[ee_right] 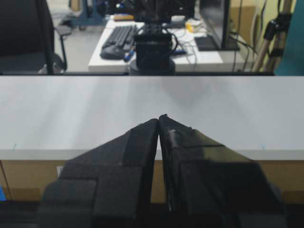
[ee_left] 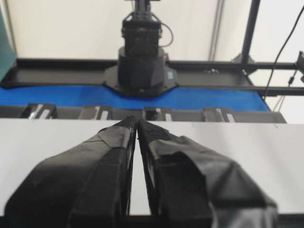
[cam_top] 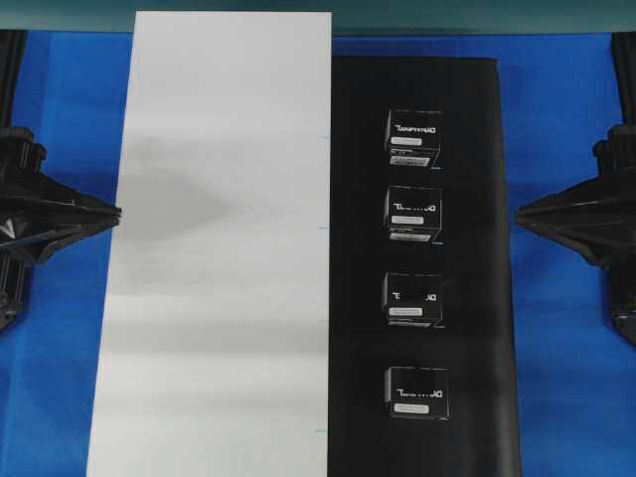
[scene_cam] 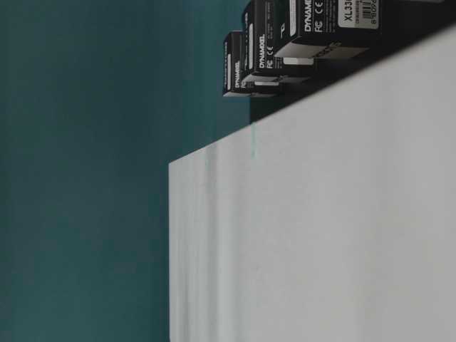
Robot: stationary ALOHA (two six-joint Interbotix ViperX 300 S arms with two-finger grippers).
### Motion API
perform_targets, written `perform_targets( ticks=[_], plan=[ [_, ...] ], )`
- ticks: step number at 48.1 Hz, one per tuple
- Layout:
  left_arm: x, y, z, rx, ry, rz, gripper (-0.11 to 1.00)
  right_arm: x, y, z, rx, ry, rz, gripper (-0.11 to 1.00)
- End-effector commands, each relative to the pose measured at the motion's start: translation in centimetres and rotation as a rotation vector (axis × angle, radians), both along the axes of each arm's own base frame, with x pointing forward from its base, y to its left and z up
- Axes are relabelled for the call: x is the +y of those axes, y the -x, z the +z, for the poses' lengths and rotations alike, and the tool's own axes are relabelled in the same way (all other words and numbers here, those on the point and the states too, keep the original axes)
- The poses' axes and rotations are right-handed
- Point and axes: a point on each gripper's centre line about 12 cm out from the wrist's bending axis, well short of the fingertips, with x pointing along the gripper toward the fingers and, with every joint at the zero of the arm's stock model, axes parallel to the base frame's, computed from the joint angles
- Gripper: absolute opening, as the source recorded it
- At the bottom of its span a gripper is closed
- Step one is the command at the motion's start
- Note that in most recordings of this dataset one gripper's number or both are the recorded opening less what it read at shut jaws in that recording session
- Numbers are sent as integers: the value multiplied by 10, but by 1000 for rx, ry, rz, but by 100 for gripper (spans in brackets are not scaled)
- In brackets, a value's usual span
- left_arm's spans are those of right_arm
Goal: Place the box from the black base onto the white base.
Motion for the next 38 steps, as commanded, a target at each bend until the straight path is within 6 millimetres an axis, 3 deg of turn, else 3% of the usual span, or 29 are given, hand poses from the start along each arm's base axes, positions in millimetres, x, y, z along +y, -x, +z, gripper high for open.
perform_targets(
  ticks=[1,4,11,20,25,38],
  plan=[
    [-1,-2,5,0,-10,-5,14,0,-3,-1,8,-20,-1,14],
    [-1,-2,9,3,-12,-5,10,-1,-3,-4,35,-48,-4,16],
    [-1,0,21,-5,-15,-4,-5,-1,-2,-15,138,-137,-6,3],
    [0,1,25,81,-14,-2,-6,-6,-2,-11,302,-207,-43,2],
    [0,2,31,124,-14,0,-6,-19,2,-8,426,-254,-118,2],
    [0,4,33,175,-10,1,-6,-49,30,1,751,-291,-313,2]
  ],
)
